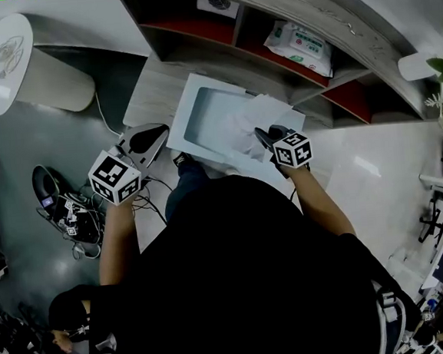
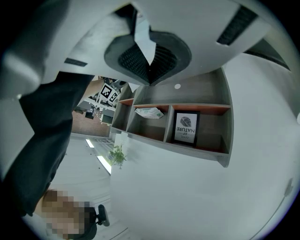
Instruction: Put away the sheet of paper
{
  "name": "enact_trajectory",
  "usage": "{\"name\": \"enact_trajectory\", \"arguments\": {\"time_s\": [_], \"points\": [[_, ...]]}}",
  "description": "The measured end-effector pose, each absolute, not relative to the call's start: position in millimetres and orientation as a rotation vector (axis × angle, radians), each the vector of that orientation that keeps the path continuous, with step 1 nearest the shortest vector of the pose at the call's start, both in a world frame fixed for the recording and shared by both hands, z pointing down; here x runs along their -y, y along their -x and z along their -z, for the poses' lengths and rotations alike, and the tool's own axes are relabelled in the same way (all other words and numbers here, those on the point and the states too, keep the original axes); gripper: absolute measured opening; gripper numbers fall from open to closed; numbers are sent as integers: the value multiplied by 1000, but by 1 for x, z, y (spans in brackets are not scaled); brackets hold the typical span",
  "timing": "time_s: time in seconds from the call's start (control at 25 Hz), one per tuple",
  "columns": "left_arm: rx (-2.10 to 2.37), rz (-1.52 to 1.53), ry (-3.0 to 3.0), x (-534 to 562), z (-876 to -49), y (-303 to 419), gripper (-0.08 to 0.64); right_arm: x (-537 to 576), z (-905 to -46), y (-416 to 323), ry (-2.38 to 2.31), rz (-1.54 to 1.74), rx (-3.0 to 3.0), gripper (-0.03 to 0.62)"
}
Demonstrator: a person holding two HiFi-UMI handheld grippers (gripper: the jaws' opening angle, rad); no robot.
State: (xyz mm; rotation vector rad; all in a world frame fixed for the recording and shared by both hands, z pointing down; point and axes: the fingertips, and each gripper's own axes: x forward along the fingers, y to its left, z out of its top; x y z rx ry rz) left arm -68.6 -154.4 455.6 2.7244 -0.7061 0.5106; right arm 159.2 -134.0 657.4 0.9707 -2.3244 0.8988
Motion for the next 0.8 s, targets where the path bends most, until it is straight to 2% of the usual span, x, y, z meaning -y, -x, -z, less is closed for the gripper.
{"name": "enact_trajectory", "arguments": {"time_s": [0.8], "points": [[656,-553,-2691,181,-474,82,20,135,-728,-142,-920,-1019,2217,15]]}}
